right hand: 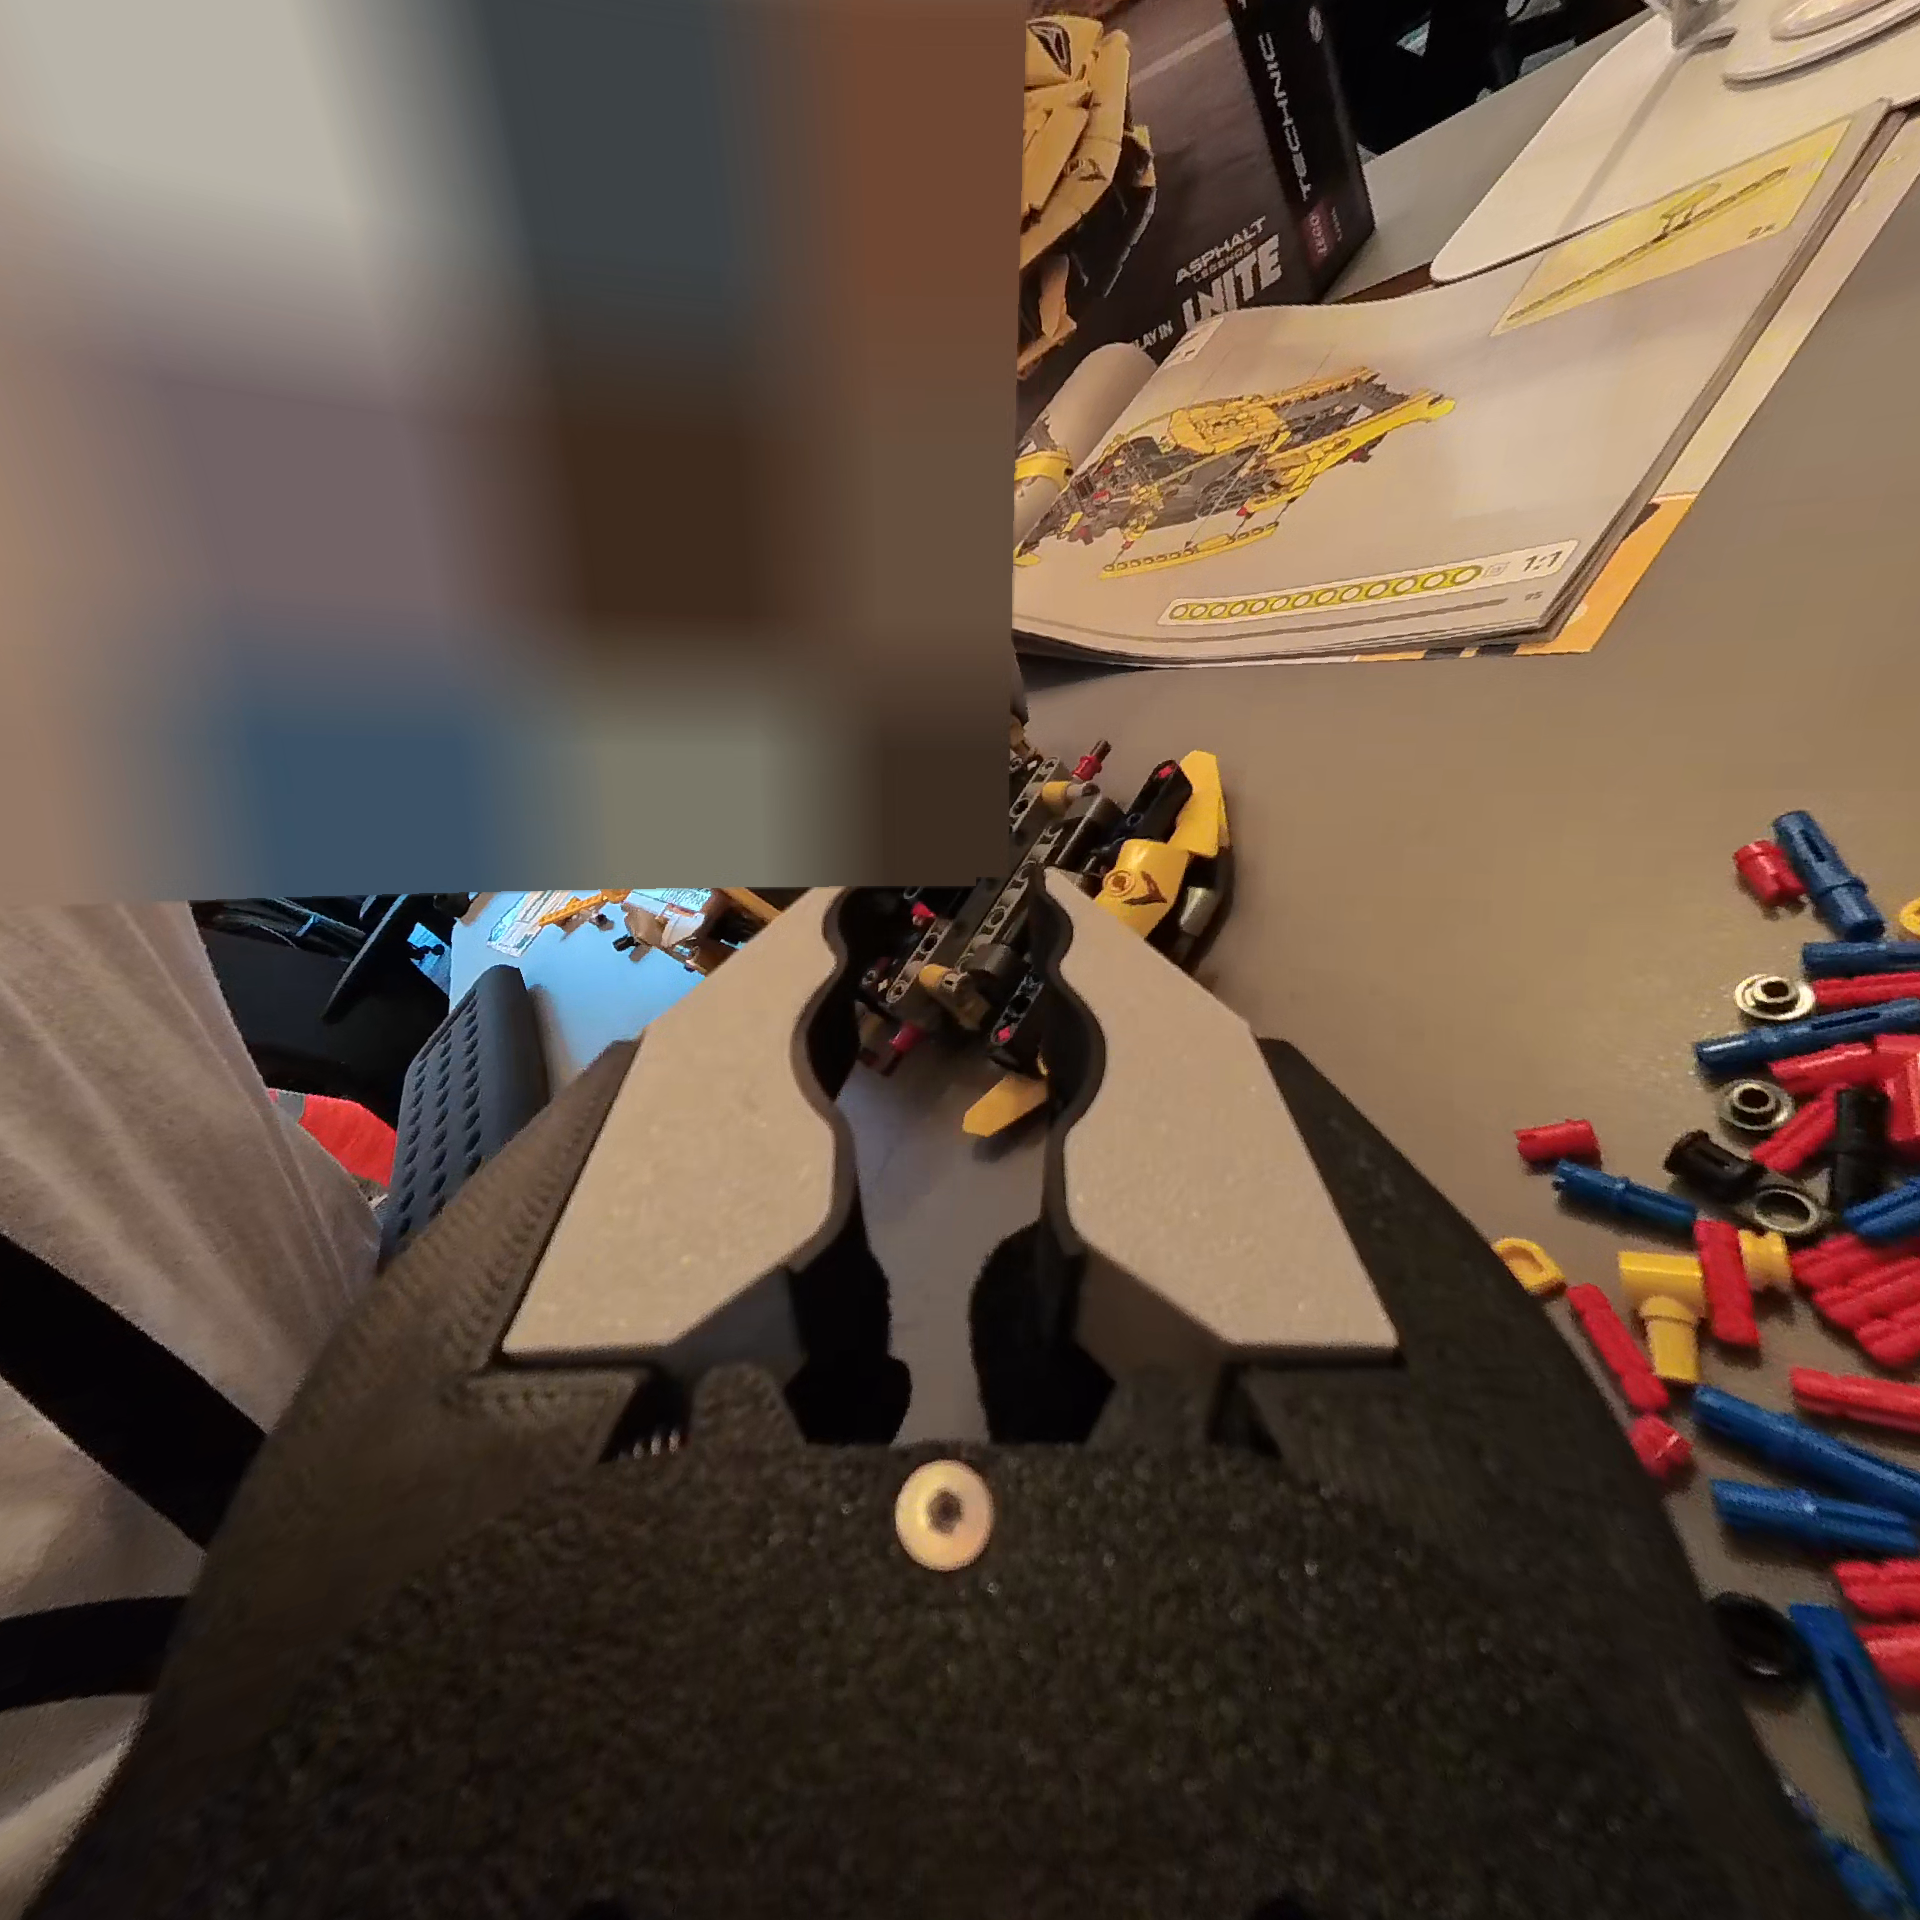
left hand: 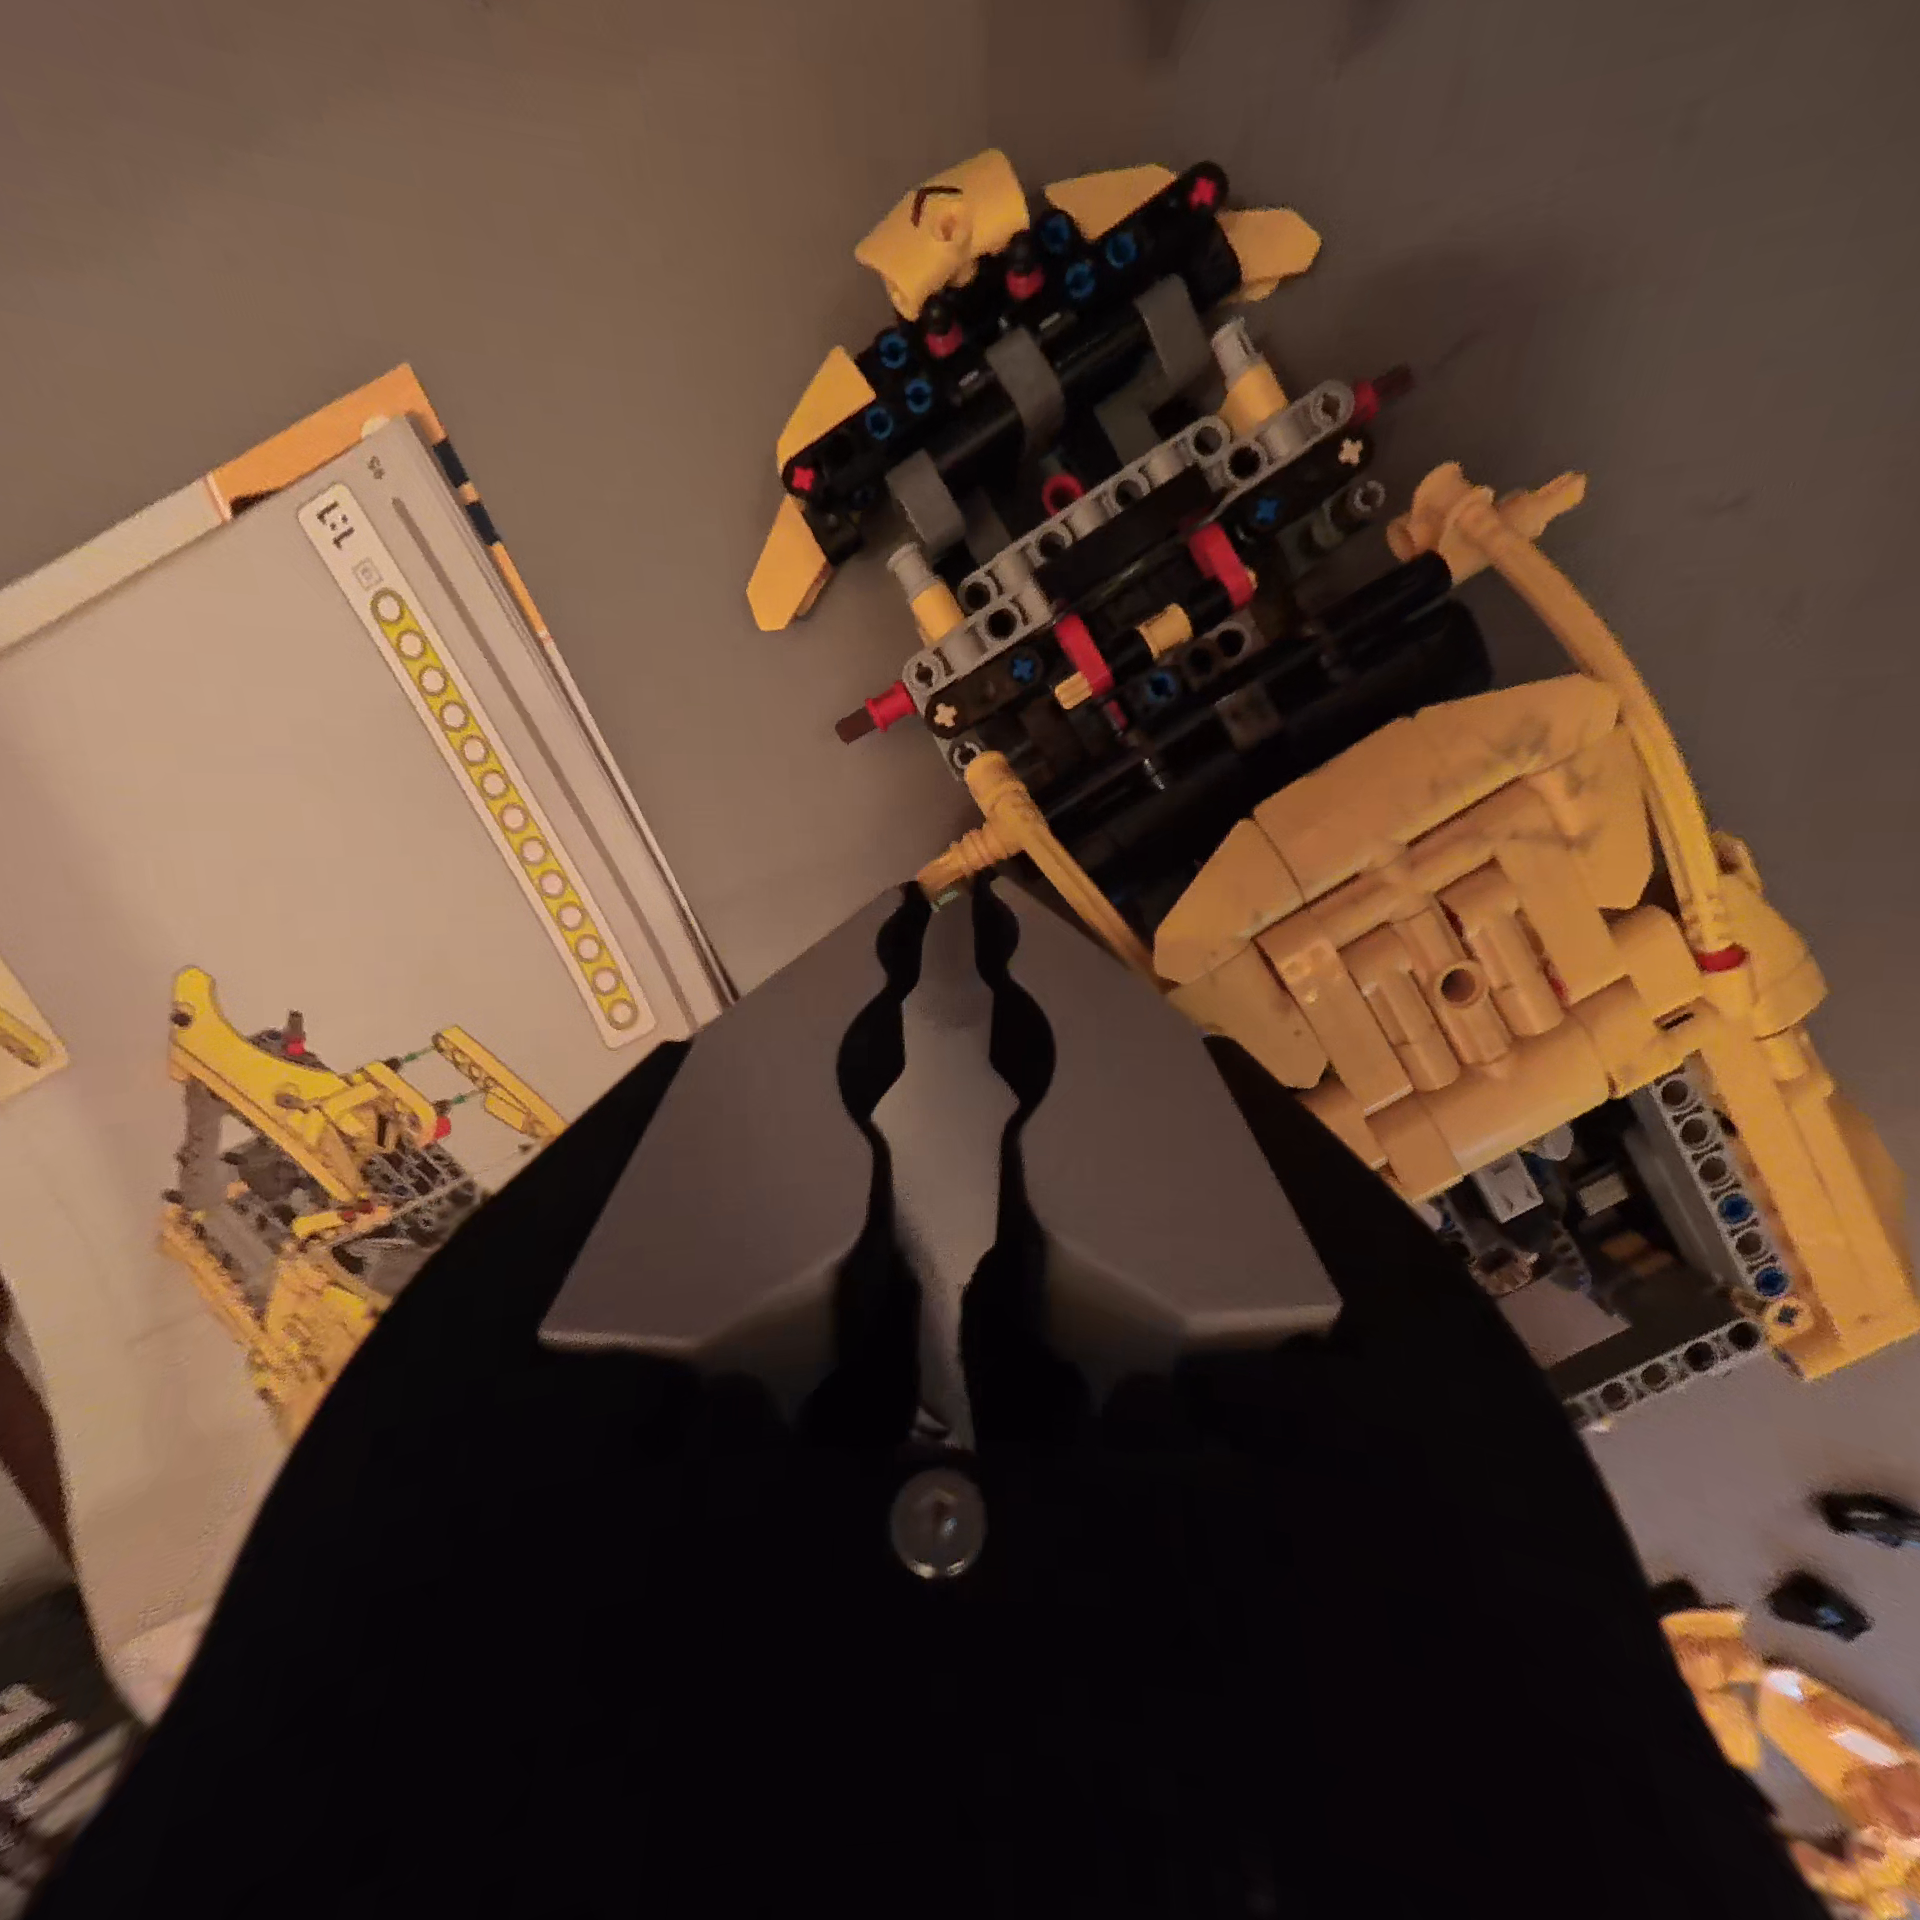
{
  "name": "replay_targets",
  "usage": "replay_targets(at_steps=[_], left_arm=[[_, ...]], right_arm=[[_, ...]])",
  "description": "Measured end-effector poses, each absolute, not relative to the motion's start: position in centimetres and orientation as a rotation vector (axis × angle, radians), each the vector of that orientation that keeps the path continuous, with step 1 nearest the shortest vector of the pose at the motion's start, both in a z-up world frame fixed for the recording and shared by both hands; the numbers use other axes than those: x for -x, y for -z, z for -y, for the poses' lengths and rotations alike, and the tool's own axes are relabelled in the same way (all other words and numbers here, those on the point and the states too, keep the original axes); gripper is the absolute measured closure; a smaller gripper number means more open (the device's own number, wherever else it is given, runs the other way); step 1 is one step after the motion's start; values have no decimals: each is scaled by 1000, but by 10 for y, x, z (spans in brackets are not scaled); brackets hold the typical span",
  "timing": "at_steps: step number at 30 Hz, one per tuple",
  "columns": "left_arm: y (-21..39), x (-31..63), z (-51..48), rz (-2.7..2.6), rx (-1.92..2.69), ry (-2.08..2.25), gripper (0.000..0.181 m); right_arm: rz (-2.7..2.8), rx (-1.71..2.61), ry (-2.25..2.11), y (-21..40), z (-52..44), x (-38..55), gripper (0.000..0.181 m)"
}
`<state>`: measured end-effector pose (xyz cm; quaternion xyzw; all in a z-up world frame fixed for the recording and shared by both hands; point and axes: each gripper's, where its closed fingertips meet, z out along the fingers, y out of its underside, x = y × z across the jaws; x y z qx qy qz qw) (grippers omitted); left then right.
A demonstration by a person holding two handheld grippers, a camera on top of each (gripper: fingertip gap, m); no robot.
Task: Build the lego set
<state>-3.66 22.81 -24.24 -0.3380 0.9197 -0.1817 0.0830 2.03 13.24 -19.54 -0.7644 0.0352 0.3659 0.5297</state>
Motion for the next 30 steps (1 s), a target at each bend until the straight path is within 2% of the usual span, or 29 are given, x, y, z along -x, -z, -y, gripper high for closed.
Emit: replay_targets(at_steps=[6,9,14,17,20,26,30], left_arm=[[242,41,-231,-2702,1104,567,173],[235,45,-241,-2645,1157,530,166],[214,64,-264,-2418,1459,536,165],[185,79,-254,-2182,1653,708,164],[161,103,-224,-1962,1741,1000,150],[174,157,-207,-1656,1725,1062,95],[178,173,-210,-1532,1680,990,86]], right_arm=[[-75,1831,-875,196,-133,-19,154],[-25,1818,-873,192,-137,-18,152],[252,1911,-807,188,-158,-33,152],[559,1955,-866,175,-176,-24,148],[972,1884,-783,171,-206,-19,149],[1664,1623,-797,207,-242,15,151],[1838,1600,-856,226,-246,31,154]])
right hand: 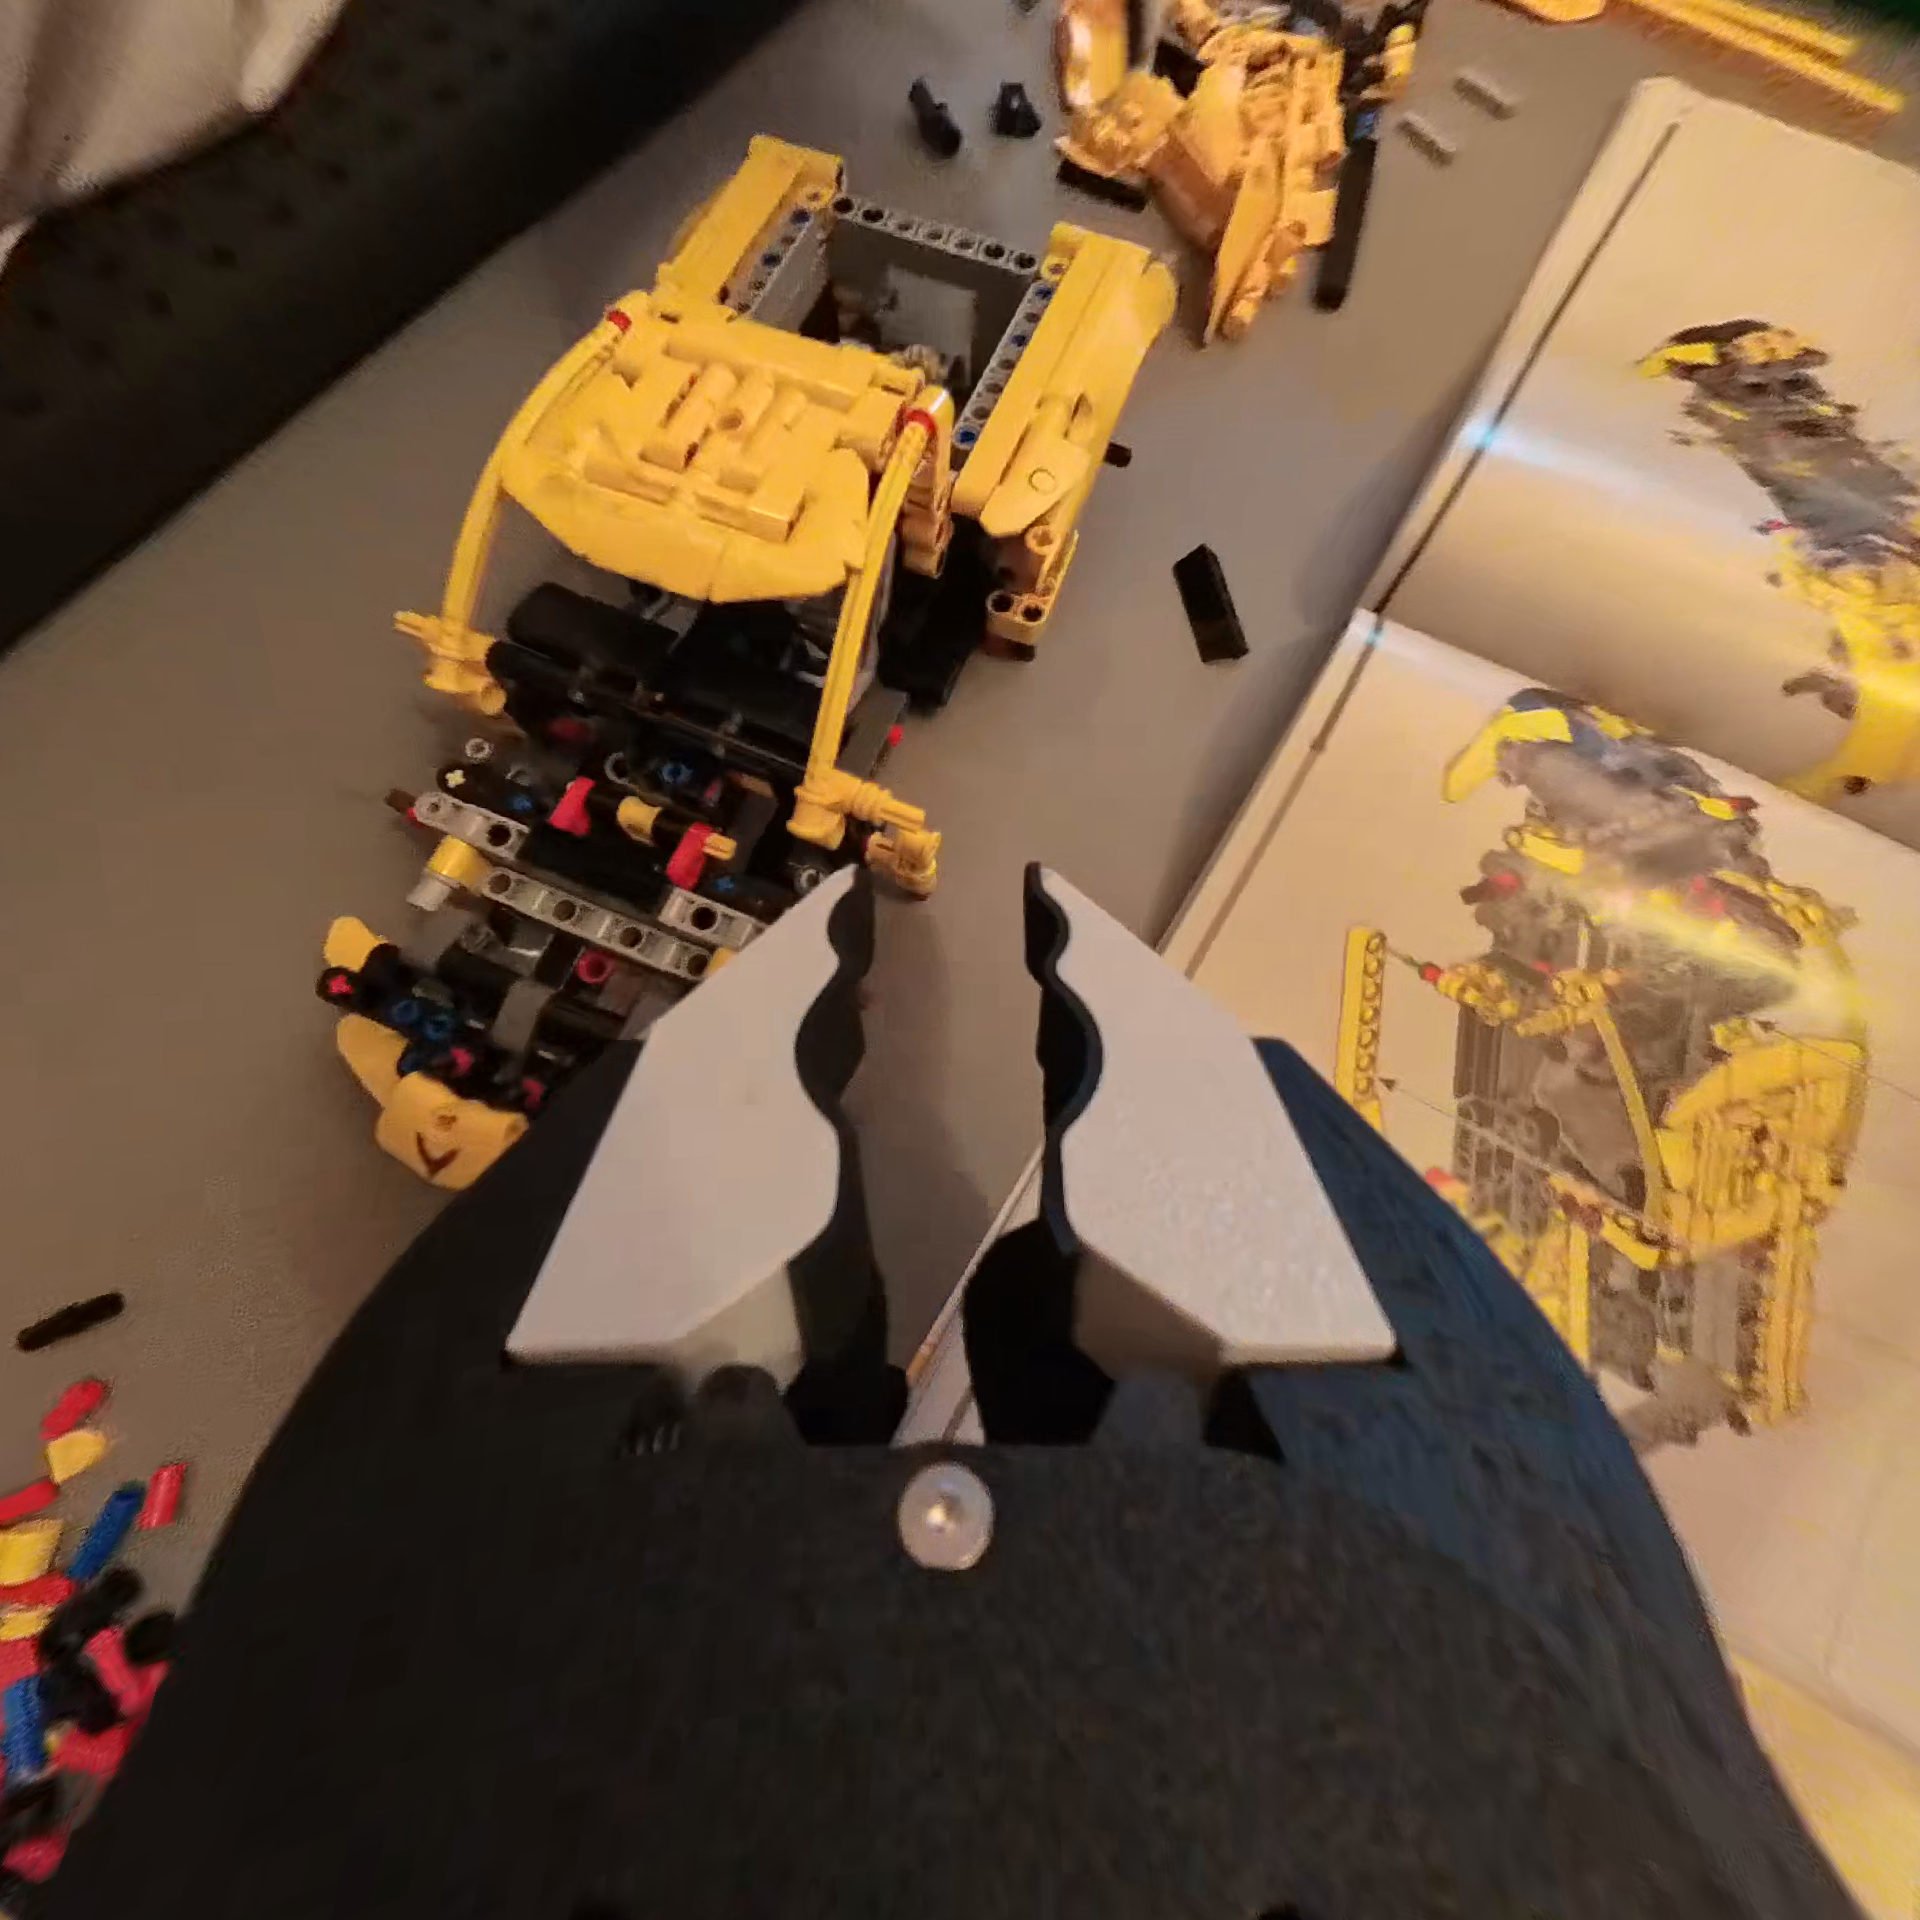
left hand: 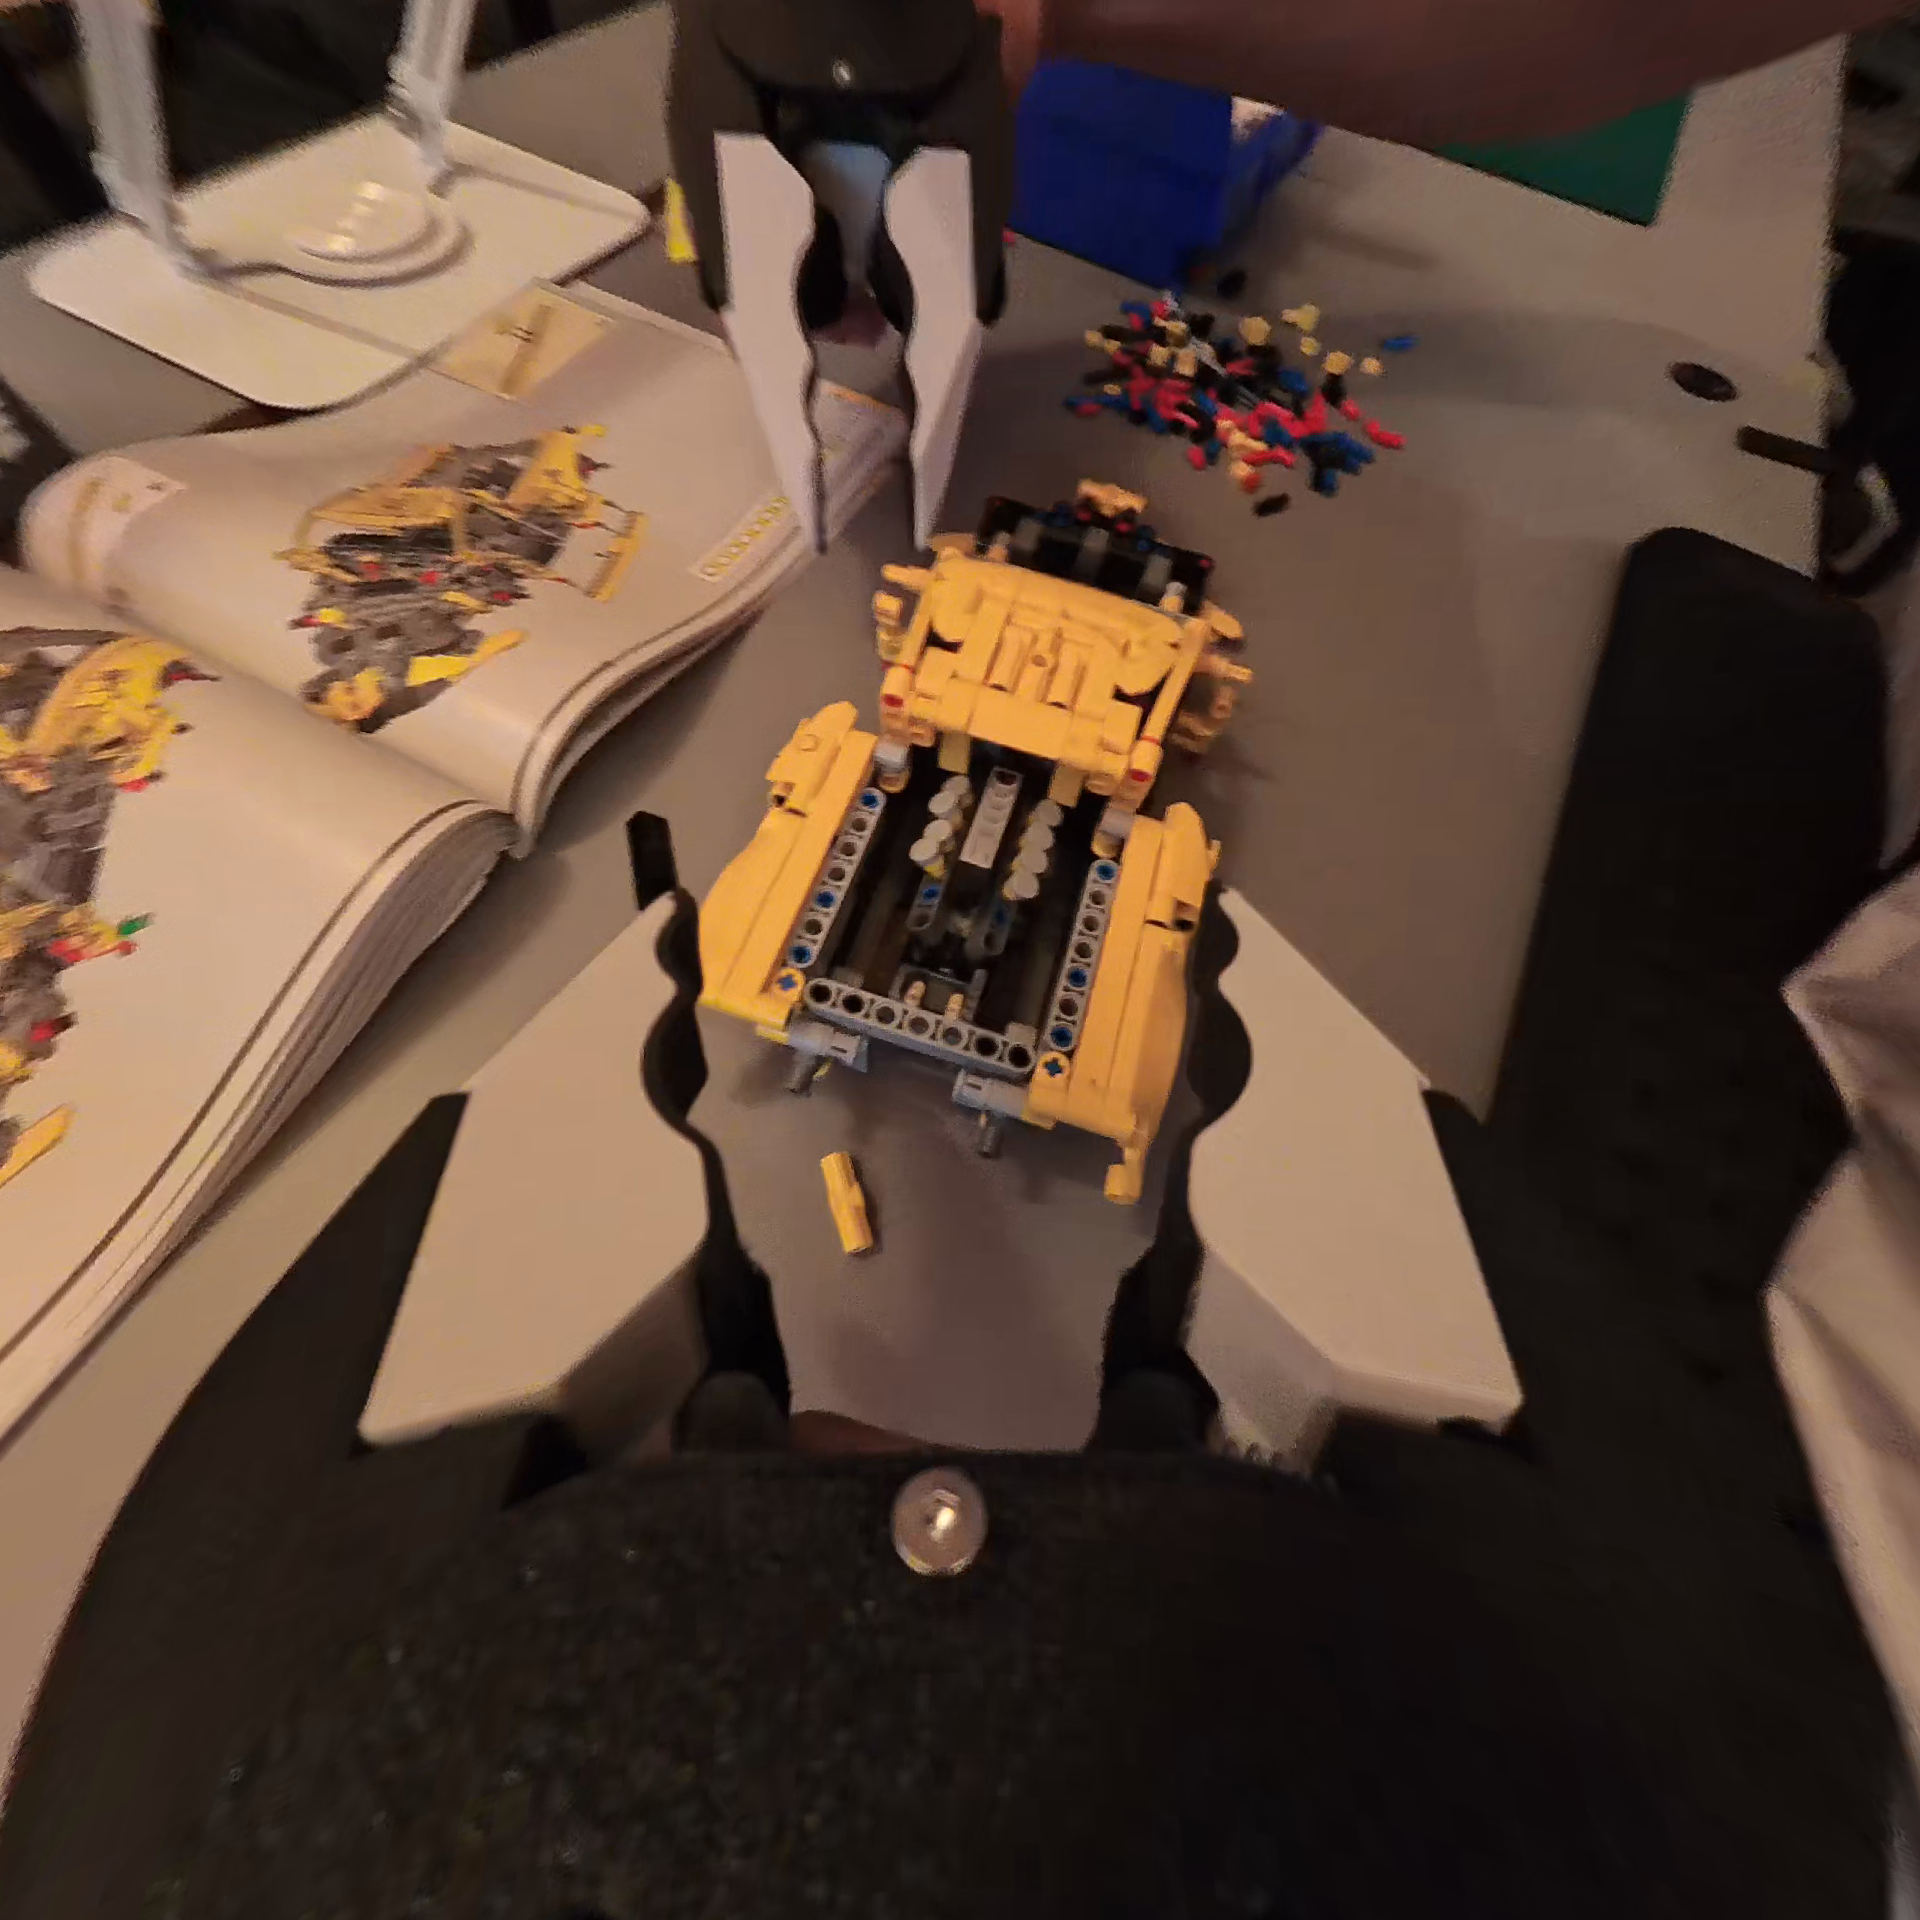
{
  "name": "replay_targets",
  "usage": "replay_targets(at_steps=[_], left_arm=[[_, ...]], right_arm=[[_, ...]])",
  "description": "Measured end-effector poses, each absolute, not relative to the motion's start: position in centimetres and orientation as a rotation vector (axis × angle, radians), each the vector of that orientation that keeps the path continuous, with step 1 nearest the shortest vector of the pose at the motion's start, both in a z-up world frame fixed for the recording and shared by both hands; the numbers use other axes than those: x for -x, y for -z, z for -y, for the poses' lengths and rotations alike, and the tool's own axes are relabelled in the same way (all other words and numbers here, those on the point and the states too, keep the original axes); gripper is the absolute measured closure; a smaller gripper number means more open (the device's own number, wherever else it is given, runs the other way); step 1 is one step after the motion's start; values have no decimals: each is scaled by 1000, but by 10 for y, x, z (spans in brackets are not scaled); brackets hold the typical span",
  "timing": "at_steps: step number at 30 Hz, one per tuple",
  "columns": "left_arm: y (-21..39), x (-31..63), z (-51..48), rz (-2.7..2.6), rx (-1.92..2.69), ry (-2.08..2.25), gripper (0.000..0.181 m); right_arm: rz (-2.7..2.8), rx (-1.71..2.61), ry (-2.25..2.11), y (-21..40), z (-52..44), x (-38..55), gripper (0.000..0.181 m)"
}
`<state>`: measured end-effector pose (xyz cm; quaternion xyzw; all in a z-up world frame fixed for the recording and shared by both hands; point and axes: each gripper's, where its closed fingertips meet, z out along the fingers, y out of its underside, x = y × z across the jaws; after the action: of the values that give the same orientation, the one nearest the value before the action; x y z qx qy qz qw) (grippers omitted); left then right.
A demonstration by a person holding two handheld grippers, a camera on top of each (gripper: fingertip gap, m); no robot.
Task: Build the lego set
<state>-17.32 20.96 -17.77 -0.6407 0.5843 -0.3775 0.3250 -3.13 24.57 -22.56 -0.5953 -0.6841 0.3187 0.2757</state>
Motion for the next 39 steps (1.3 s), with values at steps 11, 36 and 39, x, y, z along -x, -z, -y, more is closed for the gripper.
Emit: replay_targets(at_steps=[11,36,39], left_arm=[[211,175,-212,-1608,1699,919,83],[216,172,-223,-1676,1643,900,84],[216,171,-221,-1669,1641,910,84]], right_arm=[[2012,1591,-861,250,-239,25,160],[2083,1560,-898,246,-240,29,162],[1938,1674,-729,230,-250,21,161]])
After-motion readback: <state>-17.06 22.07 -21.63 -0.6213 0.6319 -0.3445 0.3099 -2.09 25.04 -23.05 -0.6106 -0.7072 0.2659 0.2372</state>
